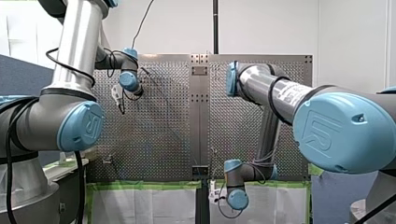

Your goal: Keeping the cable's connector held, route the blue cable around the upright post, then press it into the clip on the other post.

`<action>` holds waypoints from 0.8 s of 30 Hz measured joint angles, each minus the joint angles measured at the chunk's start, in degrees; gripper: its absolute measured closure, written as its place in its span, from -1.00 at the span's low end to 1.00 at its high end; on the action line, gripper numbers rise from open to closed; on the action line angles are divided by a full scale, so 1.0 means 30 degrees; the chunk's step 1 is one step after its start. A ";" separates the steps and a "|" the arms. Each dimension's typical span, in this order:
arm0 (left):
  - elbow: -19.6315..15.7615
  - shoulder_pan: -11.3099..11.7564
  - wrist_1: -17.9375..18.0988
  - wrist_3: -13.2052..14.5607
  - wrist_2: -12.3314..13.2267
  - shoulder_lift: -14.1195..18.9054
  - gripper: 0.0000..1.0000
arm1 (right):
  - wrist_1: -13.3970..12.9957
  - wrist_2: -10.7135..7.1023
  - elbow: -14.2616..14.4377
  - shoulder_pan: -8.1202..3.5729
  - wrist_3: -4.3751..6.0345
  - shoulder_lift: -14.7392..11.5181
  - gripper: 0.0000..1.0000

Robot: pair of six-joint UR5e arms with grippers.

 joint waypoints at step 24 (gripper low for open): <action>-0.0001 -0.0112 -0.0777 -0.0897 -0.0616 0.0013 -1.00 | 0.0279 0.0501 0.4861 -0.0130 -0.0224 -0.4858 1.00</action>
